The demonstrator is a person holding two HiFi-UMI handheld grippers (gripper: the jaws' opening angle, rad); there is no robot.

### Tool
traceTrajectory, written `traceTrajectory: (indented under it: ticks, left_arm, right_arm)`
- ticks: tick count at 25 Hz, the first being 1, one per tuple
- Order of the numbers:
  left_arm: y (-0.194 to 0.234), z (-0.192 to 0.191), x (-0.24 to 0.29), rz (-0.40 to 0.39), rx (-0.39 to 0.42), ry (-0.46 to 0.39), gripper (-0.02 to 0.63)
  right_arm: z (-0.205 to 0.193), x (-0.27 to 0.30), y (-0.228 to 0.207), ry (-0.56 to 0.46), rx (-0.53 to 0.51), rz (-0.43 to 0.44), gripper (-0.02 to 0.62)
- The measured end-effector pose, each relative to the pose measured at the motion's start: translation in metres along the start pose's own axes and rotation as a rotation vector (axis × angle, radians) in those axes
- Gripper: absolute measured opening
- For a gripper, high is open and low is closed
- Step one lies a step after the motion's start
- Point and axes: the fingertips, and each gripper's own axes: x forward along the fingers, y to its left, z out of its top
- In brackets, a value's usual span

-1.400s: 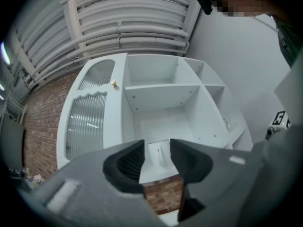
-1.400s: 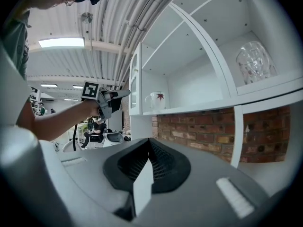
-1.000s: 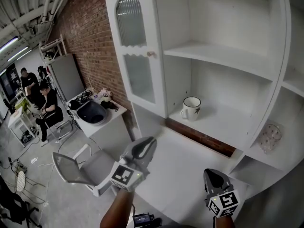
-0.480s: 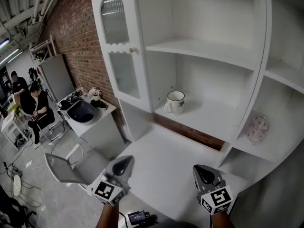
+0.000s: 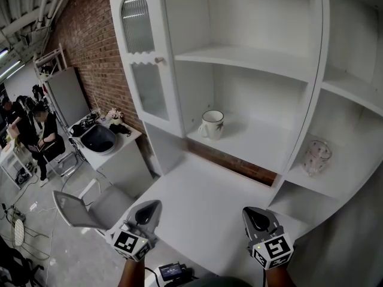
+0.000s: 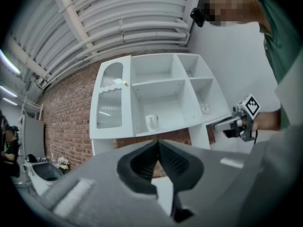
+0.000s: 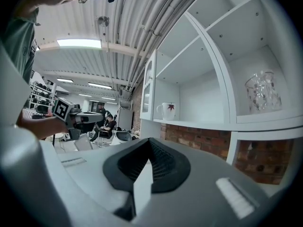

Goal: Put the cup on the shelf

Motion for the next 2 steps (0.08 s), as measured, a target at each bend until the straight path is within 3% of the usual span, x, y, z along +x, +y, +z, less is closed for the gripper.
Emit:
traceTrajectory:
  ticks: [2]
  left_arm:
    - [-0.0006, -0.0003, -0.0026, 0.007, 0.001, 0.003, 0.003]
  right_arm:
    - [-0.0021, -0.0029, 0.0002, 0.004, 0.003, 0.000, 0.006]
